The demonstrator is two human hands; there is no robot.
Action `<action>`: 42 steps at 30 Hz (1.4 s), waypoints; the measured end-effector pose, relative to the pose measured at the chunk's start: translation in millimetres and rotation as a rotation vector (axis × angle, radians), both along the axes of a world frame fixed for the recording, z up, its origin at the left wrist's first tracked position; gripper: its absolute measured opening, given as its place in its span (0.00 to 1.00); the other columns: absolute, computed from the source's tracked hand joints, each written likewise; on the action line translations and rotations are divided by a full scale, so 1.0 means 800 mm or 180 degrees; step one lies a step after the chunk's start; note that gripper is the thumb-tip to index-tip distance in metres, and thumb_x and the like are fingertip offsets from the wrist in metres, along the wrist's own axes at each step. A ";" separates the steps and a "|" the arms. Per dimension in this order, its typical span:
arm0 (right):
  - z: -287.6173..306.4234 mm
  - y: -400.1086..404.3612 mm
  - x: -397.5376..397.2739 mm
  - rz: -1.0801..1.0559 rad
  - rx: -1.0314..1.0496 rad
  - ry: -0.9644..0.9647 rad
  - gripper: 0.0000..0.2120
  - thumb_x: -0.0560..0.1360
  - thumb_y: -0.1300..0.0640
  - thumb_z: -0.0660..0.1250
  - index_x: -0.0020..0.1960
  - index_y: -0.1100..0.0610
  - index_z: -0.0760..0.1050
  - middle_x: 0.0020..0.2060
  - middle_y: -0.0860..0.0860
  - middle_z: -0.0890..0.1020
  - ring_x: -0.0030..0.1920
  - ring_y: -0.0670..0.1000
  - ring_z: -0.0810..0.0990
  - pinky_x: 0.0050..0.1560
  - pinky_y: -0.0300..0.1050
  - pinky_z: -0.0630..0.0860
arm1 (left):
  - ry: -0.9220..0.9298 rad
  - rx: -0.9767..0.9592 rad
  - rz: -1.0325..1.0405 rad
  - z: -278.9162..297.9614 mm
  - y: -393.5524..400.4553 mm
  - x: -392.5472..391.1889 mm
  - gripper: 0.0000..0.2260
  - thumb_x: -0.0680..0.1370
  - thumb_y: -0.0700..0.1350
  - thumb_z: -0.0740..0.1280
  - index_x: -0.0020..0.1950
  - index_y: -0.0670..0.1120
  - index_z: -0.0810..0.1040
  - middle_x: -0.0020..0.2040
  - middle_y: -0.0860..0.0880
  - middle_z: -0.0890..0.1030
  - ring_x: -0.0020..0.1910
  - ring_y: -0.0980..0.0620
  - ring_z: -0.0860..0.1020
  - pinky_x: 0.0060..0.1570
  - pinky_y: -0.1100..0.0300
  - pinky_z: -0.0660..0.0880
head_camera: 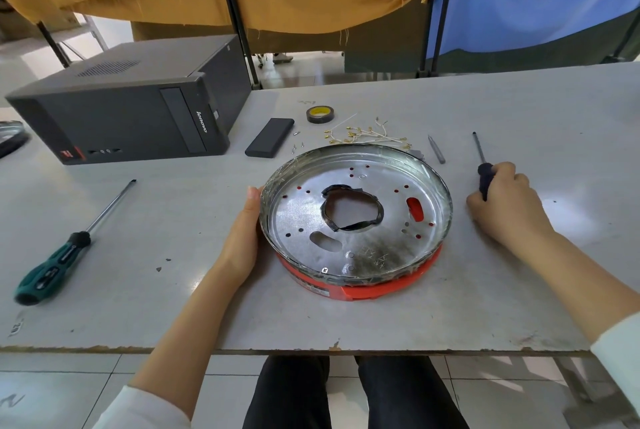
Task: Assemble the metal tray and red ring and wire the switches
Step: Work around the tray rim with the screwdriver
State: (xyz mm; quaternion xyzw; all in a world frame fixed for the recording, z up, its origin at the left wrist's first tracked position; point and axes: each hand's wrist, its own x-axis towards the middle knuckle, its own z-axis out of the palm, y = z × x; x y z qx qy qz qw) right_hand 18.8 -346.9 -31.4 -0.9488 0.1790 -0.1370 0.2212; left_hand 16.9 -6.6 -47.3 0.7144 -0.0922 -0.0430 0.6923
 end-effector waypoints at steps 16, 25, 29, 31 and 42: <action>0.112 0.082 -0.010 0.1252 0.2224 -0.2017 0.12 0.76 0.64 0.65 0.56 0.53 0.69 0.45 0.47 0.76 0.32 0.46 0.81 0.31 0.34 0.78 | -0.0106 -0.0006 0.0188 -0.001 0.007 0.003 0.29 0.79 0.66 0.47 0.73 0.52 0.66 0.68 0.55 0.75 0.70 0.53 0.70 0.70 0.51 0.64; 0.169 0.173 0.020 0.1548 0.2765 -0.2035 0.12 0.77 0.52 0.65 0.44 0.61 0.75 0.29 0.52 0.81 0.23 0.45 0.76 0.21 0.39 0.73 | -0.1841 0.2331 0.1609 0.062 0.071 0.032 0.31 0.78 0.47 0.68 0.78 0.47 0.57 0.76 0.49 0.63 0.75 0.50 0.59 0.72 0.56 0.56; 0.187 0.213 0.028 0.1758 0.2750 -0.1985 0.15 0.77 0.50 0.64 0.44 0.62 0.73 0.28 0.55 0.79 0.21 0.45 0.74 0.20 0.36 0.69 | -0.1978 0.2818 0.1186 0.085 0.075 0.033 0.15 0.82 0.49 0.59 0.68 0.49 0.71 0.58 0.53 0.79 0.60 0.46 0.75 0.67 0.51 0.66; 0.193 0.223 0.029 0.1853 0.2811 -0.1963 0.15 0.78 0.49 0.63 0.44 0.62 0.73 0.27 0.53 0.78 0.21 0.45 0.73 0.20 0.35 0.68 | -0.1825 0.2645 0.1102 0.085 0.074 0.026 0.12 0.83 0.49 0.54 0.57 0.51 0.75 0.41 0.59 0.77 0.43 0.50 0.77 0.46 0.52 0.74; 0.226 0.214 0.005 0.2047 0.2156 -0.2291 0.11 0.78 0.50 0.65 0.42 0.51 0.65 0.32 0.45 0.70 0.29 0.39 0.70 0.33 0.30 0.67 | -0.1483 0.1908 0.0299 0.089 0.054 -0.021 0.11 0.80 0.63 0.54 0.48 0.67 0.76 0.48 0.68 0.77 0.52 0.67 0.73 0.49 0.76 0.66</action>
